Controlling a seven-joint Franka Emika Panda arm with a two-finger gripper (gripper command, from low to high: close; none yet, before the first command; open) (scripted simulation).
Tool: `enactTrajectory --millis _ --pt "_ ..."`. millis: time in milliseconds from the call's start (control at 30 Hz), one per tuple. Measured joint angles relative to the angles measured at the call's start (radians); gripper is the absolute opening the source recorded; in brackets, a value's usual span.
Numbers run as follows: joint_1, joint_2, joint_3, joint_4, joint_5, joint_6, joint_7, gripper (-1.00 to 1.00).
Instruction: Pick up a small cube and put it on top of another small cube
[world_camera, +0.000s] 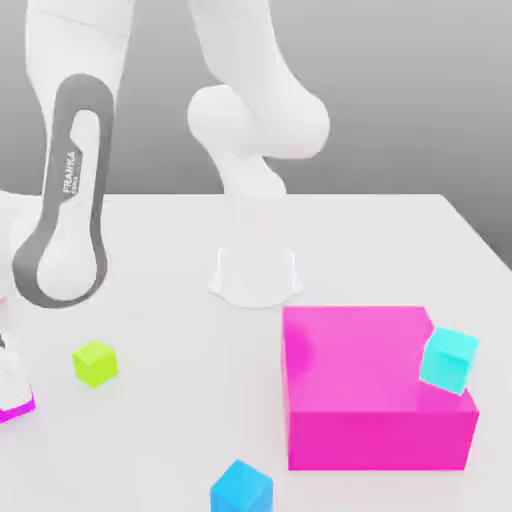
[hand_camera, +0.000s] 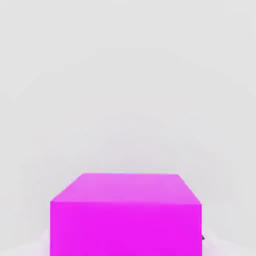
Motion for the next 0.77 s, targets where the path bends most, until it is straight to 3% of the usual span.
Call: enactTrajectory --millis 200,433,533,667,700,767 --pt "0.035 -0.221 -0.038 -0.163 -0.098 -0.047 0.130 -1.00" --pt "-0.031 -0.473 -0.003 -0.387 -0.331 -0.058 0.383 -1.00" --pt "-0.028 -0.416 -0.002 -0.407 -0.321 0.018 0.385 -1.00" --pt "-0.021 -0.273 0.030 -0.404 -0.189 0.153 0.295 -1.00" --pt "-0.022 -0.252 0.037 -0.403 -0.163 0.171 0.276 1.00" --pt "-0.022 -0.252 0.037 -0.403 -0.163 0.171 0.276 1.00"
